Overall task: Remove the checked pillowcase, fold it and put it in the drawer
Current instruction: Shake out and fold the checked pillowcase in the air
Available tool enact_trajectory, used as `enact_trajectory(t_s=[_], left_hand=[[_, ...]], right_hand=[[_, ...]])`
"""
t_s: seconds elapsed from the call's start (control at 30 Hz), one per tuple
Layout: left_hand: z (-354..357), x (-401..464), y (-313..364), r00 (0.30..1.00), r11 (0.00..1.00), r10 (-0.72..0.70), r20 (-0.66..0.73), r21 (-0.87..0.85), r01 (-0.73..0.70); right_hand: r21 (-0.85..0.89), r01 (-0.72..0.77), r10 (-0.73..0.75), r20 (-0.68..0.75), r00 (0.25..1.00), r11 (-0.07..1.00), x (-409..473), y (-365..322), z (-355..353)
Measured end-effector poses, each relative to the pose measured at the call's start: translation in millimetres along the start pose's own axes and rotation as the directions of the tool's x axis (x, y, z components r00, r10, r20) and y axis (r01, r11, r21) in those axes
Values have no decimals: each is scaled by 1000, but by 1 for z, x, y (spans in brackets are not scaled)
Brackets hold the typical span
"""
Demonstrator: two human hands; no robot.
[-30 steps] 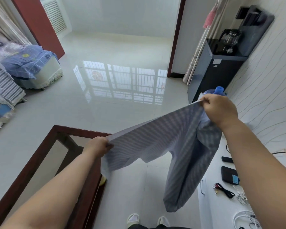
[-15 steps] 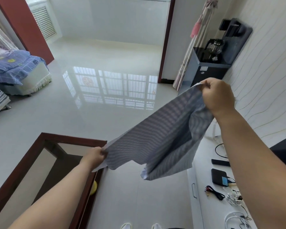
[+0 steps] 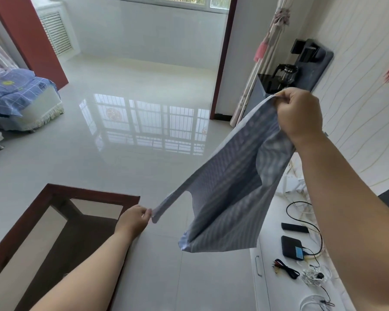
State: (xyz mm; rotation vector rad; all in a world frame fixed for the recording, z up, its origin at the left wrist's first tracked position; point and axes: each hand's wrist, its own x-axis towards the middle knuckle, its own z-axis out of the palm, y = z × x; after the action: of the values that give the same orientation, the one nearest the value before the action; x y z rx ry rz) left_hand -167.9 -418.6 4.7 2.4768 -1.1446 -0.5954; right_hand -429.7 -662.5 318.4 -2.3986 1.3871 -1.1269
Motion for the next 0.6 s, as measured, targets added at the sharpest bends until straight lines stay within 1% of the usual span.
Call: enact_trajectory(t_s=[0.07,0.13,0.2,0.23,0.3,0.33,0.37,0.43,0.47,0.5,0.53,0.6], left_hand=[[5,1,-7,1000,1000,-21,24,-19,21],[9,0,-3,999,994,41,-13,-102,-42],[9,-6,15,982,972,133,-134,-175,-155],[7,-12,29,961,954,182,-206,-201,-224],[2,-24,62,915,894,287,-283,-262,-362],[2,-31,78,881,855,348,-320,-276,-438],[6,-36,92,826,817,416,-380,-244,-523],[17,-41,117,681,740,540,-494,-105,-664],[22,-42,127,633,710,585,-507,-57,-702],[26,-42,134,627,704,607,-489,-34,-709],[28,-41,139,650,721,605,-459,-32,-693],[28,-38,139,731,780,546,-409,-71,-622]], right_hand=[[13,3,-3,-2,1000,1000,0,-3,-2],[25,9,-9,-5,1000,1000,1,-5,-4],[28,8,-8,-2,1000,1000,1,-9,-3],[27,4,-4,3,1000,1000,2,-11,-2],[34,-9,9,16,1000,999,1,-14,3],[37,-13,13,25,1000,999,1,-16,6],[33,-17,16,38,999,999,-1,-19,9],[18,-24,22,61,998,1000,-6,-23,16],[13,-23,22,72,997,1000,-9,-25,19],[12,-19,18,79,997,1000,-11,-28,21],[14,-16,15,81,997,1000,-14,-30,24],[27,-17,15,80,997,999,-17,-33,26]])
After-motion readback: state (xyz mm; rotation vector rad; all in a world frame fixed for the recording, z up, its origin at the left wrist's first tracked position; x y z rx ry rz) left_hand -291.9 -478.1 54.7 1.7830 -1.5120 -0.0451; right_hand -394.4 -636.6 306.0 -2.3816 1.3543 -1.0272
